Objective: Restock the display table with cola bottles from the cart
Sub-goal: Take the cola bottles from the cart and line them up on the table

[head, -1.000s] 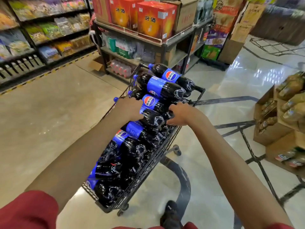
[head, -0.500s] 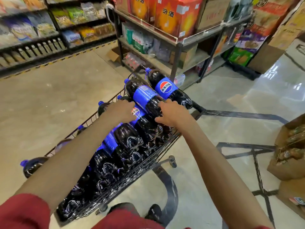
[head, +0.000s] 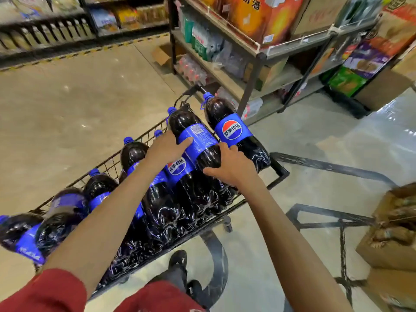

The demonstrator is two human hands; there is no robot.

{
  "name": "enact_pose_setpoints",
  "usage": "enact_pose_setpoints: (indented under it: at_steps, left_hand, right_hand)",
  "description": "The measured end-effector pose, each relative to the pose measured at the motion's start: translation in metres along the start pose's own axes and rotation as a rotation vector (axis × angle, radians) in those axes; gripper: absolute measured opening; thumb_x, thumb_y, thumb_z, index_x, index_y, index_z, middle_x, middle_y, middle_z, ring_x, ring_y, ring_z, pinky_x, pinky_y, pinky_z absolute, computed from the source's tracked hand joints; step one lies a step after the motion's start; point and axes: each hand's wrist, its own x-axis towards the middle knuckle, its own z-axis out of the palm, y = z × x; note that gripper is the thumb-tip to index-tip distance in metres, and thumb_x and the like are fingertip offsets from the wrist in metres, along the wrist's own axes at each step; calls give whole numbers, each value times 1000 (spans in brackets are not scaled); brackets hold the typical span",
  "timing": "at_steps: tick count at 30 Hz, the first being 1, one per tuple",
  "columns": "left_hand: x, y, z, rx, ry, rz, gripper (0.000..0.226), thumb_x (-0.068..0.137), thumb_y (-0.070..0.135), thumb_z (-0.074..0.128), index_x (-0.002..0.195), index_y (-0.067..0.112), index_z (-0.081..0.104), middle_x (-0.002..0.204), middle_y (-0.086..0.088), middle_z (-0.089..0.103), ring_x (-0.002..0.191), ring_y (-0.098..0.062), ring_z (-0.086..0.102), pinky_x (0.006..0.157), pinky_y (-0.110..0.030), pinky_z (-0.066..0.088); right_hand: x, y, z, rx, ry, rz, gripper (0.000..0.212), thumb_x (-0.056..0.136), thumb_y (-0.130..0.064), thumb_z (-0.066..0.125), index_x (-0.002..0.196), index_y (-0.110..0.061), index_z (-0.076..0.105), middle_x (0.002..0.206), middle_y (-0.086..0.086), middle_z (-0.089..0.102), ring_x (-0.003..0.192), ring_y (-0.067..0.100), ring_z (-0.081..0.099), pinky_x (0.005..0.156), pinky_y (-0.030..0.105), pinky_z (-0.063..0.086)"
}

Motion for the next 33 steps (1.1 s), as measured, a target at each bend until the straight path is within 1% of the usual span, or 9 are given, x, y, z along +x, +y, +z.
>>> enact_pose_setpoints:
  at_steps: [6,8,10,12,19,22,26,30,33]
  left_hand:
    - [26,-1,5,-338,25,-55,64,86,74,56,121,20,61,111,-4,68,98,-23,62,87,-36,49]
    - [35,1,0,-383,33,-95,83,67,95,50,110,25,62,113,-4,70,100,-24,65,92,-42,52]
    - [50,-7,5,-415,30,-138,115,43,109,40,119,26,61,117,1,69,108,-26,64,95,-47,52]
    - [58,-11,9,-463,20,-192,126,34,110,43,130,28,56,126,2,65,119,-27,59,100,-49,50]
    - [51,4,13,-617,48,-286,103,77,74,69,151,15,29,152,-10,41,145,-33,32,112,-47,36]
    - [50,9,20,-614,117,-276,100,79,72,68,153,17,29,154,-9,39,148,-31,25,114,-47,29]
    - [51,12,22,-648,149,-293,92,78,69,70,149,22,35,147,-4,46,143,-27,33,109,-42,34]
    - [46,15,25,-716,219,-250,72,76,62,78,132,30,47,123,11,59,120,-16,57,90,-31,42]
    - [39,22,30,-888,293,-240,74,76,53,83,137,31,47,127,13,58,119,-10,58,97,-31,47]
  right_hand:
    - [23,-7,14,-26,-48,43,114,78,-68,71,158,-12,12,148,18,38,132,40,44,100,49,44]
    - [36,-6,13,20,-86,66,116,73,-69,75,156,-13,17,146,16,42,131,39,46,101,48,46]
    - [48,-6,10,89,-121,79,114,64,-70,79,150,-16,28,139,12,49,126,34,53,101,48,48]
    - [60,-4,8,176,-148,82,105,57,-69,83,139,-19,40,129,3,56,117,26,59,98,46,52]
    - [99,11,11,410,-312,121,108,31,-78,91,121,-28,58,109,-9,72,96,13,71,88,43,60]
    - [102,13,12,496,-357,85,85,43,-61,96,114,-24,67,101,-6,77,89,12,74,86,41,61]
    - [103,18,16,545,-334,77,90,36,-68,93,109,-23,69,98,-6,77,87,13,75,85,44,61]
    - [95,17,5,677,-411,24,55,52,-40,90,100,-19,74,92,-1,78,86,22,75,85,43,61]
    - [88,21,-7,817,-486,-16,46,61,-26,87,103,-13,74,95,6,78,91,29,75,78,36,61]
